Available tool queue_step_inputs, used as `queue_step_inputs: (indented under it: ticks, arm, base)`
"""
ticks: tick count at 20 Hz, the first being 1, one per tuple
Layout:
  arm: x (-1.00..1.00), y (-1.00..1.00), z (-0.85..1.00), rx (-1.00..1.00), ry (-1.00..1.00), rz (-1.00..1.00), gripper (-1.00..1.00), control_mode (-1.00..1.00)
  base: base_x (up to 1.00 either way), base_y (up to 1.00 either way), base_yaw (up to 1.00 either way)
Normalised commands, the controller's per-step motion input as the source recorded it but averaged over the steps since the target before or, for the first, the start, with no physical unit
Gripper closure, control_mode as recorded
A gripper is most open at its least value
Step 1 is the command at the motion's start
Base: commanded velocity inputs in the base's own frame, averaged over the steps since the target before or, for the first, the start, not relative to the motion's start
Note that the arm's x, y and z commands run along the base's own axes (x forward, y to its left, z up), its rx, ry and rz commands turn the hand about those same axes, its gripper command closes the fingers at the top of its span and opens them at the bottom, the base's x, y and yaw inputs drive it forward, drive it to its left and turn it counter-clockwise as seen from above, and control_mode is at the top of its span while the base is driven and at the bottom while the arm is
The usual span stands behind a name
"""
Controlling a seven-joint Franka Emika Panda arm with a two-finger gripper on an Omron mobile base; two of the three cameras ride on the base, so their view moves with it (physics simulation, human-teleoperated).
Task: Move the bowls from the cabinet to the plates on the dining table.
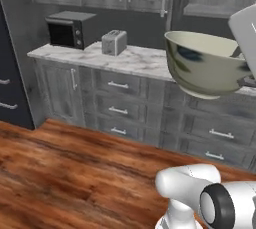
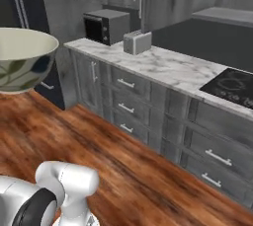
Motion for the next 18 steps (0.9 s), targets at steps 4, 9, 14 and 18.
queue_step_inputs:
  ticks: [4,9,14,18]
  arm:
    - [0.00,0.00,0.00,0.00,0.00,0.00,1.00,1.00]
    - [0.00,0.00,0.00,0.00,0.00,0.00,1.00,1.00]
    - [0.00,0.00,0.00,0.00,0.00,0.00,1.00,1.00]
    - [0.00,0.00,0.00,0.00,0.00,0.00,1.00,1.00]
  base:
    - [0.00,0.00,0.50]
    - [0.00,0.00,0.50]
    - [0.00,0.00,0.50]
    - [0.00,0.00,0.50]
